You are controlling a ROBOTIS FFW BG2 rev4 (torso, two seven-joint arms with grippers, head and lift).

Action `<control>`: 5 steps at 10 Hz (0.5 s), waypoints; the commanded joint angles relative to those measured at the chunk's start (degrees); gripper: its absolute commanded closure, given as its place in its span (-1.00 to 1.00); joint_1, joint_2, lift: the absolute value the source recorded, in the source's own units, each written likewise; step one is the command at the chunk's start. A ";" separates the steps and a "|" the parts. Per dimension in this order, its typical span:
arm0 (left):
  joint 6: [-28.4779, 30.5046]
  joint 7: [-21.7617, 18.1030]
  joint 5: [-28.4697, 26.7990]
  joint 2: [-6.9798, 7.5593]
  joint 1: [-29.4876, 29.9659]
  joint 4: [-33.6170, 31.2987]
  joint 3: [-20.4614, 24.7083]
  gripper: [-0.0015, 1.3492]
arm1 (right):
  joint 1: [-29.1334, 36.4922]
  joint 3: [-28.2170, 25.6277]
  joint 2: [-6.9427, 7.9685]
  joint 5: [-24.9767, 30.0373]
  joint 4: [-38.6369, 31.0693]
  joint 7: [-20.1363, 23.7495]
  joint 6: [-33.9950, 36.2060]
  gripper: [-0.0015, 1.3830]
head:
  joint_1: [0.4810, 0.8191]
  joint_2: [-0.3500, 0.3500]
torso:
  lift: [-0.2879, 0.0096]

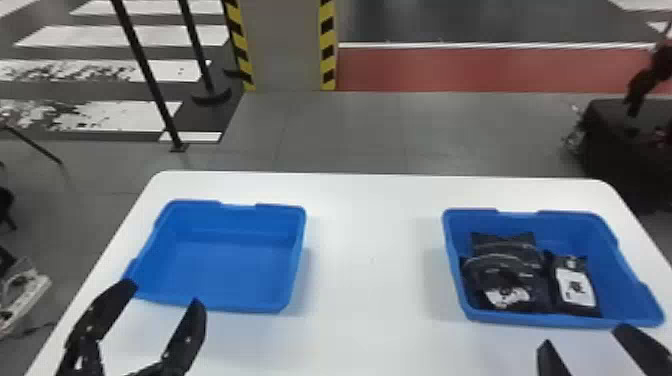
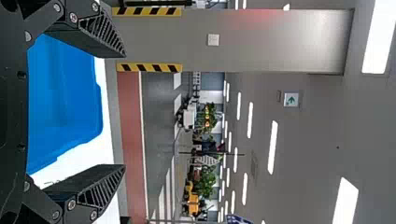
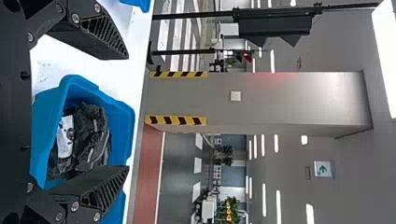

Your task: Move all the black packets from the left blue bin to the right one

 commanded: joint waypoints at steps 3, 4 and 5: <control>0.24 0.42 0.76 -0.15 -0.16 0.00 -0.76 -0.70 | 0.63 -0.13 0.14 -0.50 -0.45 -0.49 0.00 -0.73 | 0.27 0.16 | 0.20; 0.52 0.42 1.20 -0.15 -0.16 0.00 -1.55 -0.70 | 0.63 -0.04 0.14 -0.59 -0.31 -0.49 0.00 -0.73 | 0.27 0.15 | 0.20; 0.66 0.60 1.46 -0.15 -0.16 0.00 -2.08 -0.70 | 0.63 -0.04 0.14 -0.59 -0.31 -0.49 0.00 -0.73 | 0.27 0.13 | 0.20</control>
